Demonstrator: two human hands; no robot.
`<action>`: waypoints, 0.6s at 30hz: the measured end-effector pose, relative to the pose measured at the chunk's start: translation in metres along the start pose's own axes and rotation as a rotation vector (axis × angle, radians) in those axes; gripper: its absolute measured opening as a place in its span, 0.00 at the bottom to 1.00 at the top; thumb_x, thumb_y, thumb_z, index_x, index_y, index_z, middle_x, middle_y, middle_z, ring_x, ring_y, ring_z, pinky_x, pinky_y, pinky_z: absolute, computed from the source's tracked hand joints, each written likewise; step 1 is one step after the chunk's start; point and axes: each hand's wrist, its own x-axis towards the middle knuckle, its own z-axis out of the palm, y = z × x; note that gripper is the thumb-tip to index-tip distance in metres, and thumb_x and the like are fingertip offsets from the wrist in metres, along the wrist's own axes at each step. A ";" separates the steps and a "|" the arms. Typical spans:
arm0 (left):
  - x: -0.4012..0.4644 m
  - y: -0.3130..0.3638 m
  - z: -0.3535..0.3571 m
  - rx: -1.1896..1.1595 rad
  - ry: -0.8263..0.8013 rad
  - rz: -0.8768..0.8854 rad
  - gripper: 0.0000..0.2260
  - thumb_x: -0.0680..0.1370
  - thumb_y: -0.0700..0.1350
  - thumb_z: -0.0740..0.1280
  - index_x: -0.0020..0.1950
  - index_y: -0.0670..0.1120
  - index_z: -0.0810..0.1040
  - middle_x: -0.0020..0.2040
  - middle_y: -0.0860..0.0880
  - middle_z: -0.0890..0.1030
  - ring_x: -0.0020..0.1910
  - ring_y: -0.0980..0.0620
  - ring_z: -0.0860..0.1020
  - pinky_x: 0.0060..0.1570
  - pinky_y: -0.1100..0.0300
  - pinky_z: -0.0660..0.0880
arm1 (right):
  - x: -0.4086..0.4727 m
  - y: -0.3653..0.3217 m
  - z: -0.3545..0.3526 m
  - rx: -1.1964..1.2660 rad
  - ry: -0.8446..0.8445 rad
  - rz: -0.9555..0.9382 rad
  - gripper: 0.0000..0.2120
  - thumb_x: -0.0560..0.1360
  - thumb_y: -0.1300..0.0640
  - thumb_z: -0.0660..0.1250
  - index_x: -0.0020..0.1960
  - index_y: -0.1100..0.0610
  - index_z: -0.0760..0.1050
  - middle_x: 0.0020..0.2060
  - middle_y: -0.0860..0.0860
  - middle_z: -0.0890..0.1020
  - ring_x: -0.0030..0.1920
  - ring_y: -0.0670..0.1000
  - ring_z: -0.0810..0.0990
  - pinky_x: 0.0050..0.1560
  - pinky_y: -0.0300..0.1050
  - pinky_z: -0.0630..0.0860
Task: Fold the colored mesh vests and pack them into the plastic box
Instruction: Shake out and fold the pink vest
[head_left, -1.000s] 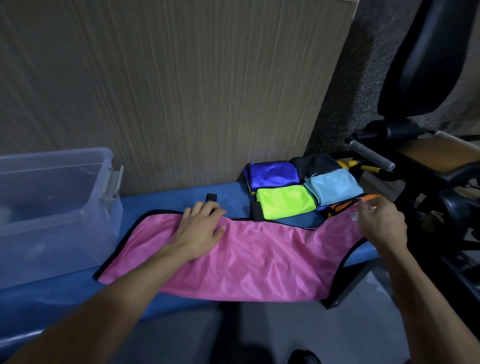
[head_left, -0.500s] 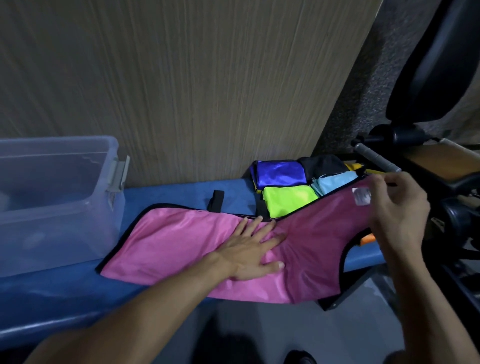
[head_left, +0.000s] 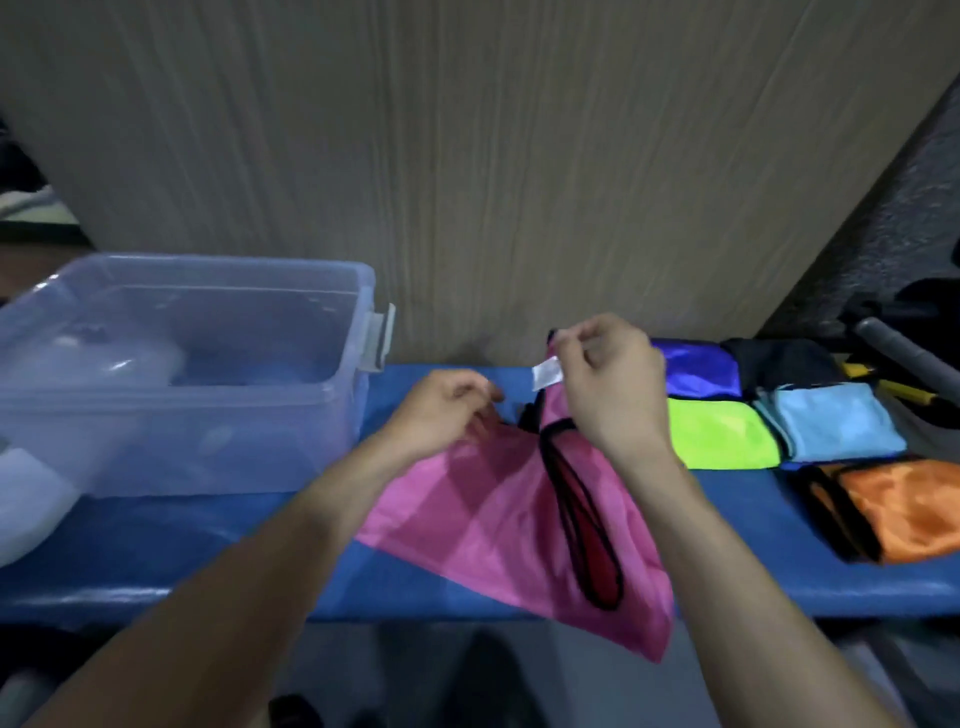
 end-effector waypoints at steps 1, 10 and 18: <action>0.001 -0.001 -0.006 -0.127 0.062 -0.112 0.12 0.85 0.40 0.61 0.47 0.44 0.82 0.40 0.43 0.83 0.33 0.50 0.81 0.31 0.59 0.77 | 0.002 -0.003 0.020 -0.039 -0.048 -0.001 0.10 0.80 0.52 0.67 0.47 0.57 0.81 0.39 0.54 0.86 0.47 0.60 0.83 0.48 0.50 0.74; -0.005 -0.005 -0.024 -0.029 0.161 -0.107 0.17 0.84 0.48 0.63 0.38 0.45 0.80 0.31 0.47 0.78 0.28 0.51 0.76 0.30 0.61 0.73 | -0.007 0.009 0.095 -0.225 -0.237 0.027 0.13 0.81 0.53 0.62 0.52 0.61 0.79 0.46 0.66 0.82 0.51 0.69 0.79 0.47 0.54 0.74; -0.006 -0.005 -0.024 -0.153 0.042 -0.199 0.19 0.78 0.58 0.64 0.33 0.52 0.84 0.30 0.51 0.79 0.30 0.52 0.77 0.37 0.57 0.71 | -0.009 0.011 0.098 -0.015 -0.348 -0.024 0.10 0.83 0.49 0.61 0.54 0.53 0.78 0.46 0.54 0.85 0.53 0.59 0.81 0.53 0.55 0.76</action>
